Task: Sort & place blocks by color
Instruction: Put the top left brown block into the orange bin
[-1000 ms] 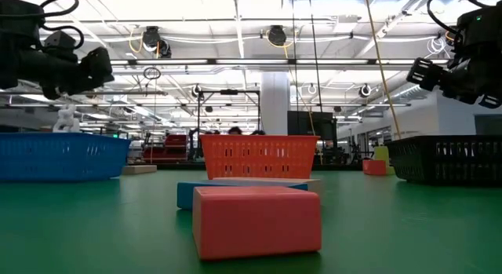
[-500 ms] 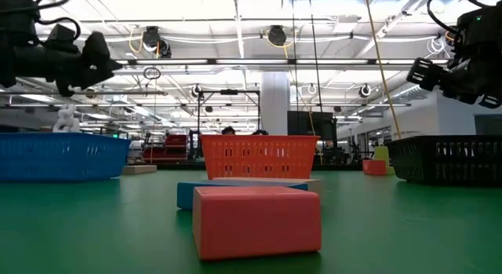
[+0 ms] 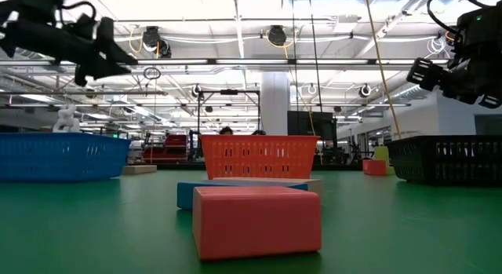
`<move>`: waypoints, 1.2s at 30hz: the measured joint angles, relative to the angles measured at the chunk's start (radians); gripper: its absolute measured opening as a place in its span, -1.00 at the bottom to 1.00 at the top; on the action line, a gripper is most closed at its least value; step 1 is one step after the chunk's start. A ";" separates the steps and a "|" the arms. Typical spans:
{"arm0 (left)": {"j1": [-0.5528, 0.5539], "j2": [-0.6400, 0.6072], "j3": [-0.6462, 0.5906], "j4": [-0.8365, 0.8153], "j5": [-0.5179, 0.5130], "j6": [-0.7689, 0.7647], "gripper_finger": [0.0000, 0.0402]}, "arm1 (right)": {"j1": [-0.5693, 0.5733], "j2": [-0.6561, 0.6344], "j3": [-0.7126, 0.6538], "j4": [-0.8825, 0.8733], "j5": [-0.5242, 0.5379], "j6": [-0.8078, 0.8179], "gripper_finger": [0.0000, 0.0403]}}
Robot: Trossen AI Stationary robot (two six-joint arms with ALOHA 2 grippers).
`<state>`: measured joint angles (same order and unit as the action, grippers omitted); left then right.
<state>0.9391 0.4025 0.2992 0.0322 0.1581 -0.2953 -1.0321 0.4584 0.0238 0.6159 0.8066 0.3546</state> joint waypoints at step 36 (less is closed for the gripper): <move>-0.234 0.625 0.054 -0.043 -0.256 -0.161 -0.08 | 0.000 0.000 0.000 0.000 0.000 0.000 0.04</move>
<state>0.7050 1.0279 0.3534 -0.0105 -0.0982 -0.4564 -1.0321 0.4587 0.0238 0.6159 0.8066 0.3542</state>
